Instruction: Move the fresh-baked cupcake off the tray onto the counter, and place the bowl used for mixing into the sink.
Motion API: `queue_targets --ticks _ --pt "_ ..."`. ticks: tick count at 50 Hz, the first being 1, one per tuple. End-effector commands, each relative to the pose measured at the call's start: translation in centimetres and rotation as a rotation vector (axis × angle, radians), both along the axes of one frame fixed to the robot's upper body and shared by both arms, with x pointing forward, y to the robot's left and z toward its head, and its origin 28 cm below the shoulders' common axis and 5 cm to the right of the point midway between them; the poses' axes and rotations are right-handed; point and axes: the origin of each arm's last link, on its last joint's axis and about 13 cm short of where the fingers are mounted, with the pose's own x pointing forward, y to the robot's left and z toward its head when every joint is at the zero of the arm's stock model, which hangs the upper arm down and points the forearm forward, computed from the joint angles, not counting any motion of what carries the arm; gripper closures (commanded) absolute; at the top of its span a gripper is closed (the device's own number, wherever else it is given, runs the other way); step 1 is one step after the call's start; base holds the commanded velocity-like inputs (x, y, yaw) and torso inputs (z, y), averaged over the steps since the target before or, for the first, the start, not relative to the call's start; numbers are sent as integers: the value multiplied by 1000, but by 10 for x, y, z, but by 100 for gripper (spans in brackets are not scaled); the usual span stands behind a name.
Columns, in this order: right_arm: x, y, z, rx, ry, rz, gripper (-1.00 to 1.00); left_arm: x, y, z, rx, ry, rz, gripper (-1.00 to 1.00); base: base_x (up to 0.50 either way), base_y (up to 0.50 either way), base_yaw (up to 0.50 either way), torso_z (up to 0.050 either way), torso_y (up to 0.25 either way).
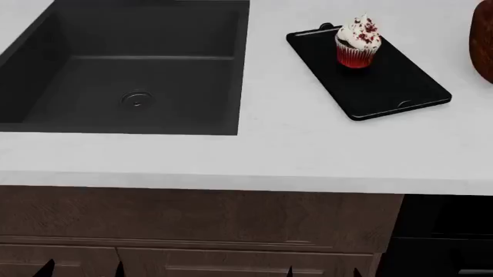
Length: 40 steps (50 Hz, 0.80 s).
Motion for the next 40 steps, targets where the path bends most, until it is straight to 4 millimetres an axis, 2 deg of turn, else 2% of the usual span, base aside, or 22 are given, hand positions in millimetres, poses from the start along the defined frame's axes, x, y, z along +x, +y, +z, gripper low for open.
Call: queue_targets --ticks 1,13,40 --pt "0 0 0 0 0 13 -100 0 0 0 0 0 0 -100 0 0 0 0 0" --pt "2 -1 0 8 9 11 -100 1 -2 0 4 2 1 -100 0 0 0 1 0" --pt "0 0 1 -6 7 4 -100 -2 -2 0 0 6 -3 -100 0 0 0 50 0"
